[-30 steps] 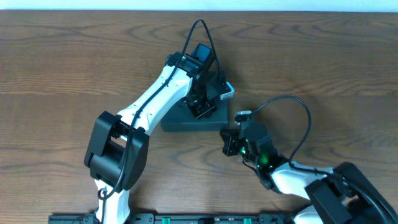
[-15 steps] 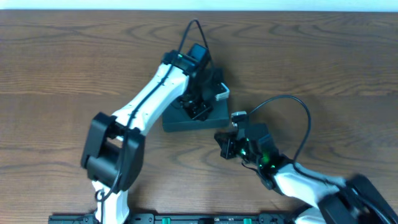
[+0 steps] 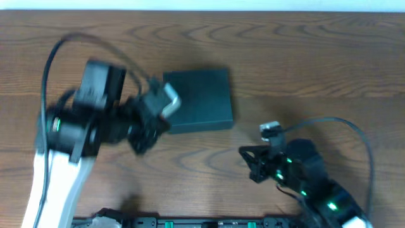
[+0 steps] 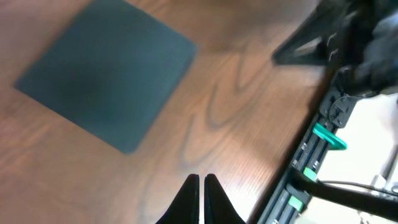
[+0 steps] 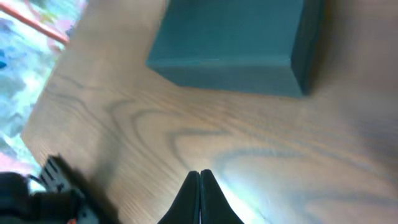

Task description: Pack container

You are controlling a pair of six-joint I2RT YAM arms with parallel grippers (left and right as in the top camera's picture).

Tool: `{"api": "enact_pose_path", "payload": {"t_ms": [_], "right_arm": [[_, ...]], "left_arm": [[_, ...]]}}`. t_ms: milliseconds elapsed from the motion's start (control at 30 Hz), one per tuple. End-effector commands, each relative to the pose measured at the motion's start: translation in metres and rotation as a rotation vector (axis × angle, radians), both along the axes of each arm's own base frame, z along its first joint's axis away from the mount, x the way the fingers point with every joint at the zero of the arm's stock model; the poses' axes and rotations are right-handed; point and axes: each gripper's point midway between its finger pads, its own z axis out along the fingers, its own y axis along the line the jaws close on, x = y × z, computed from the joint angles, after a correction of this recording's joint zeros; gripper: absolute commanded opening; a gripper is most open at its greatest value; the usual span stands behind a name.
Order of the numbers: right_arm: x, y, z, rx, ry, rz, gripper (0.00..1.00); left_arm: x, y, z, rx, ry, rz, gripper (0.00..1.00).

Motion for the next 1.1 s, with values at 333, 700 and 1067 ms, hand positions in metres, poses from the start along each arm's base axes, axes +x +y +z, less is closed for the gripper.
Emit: {"api": "enact_pose_path", "payload": {"t_ms": [333,700,1067], "right_arm": [[-0.035,-0.006,0.028,-0.010,0.046,0.087,0.99],[-0.045,-0.012,0.014,-0.006,0.174,0.032,0.99],[-0.045,-0.012,0.014,-0.006,0.173,0.032,0.99]], "left_arm": [[-0.053,0.021,-0.043,-0.097,-0.084,0.191,0.95],[-0.057,0.023,-0.048,-0.091,-0.037,0.223,0.96],[-0.059,0.024,-0.046,-0.095,-0.047,0.221,0.95]]}}
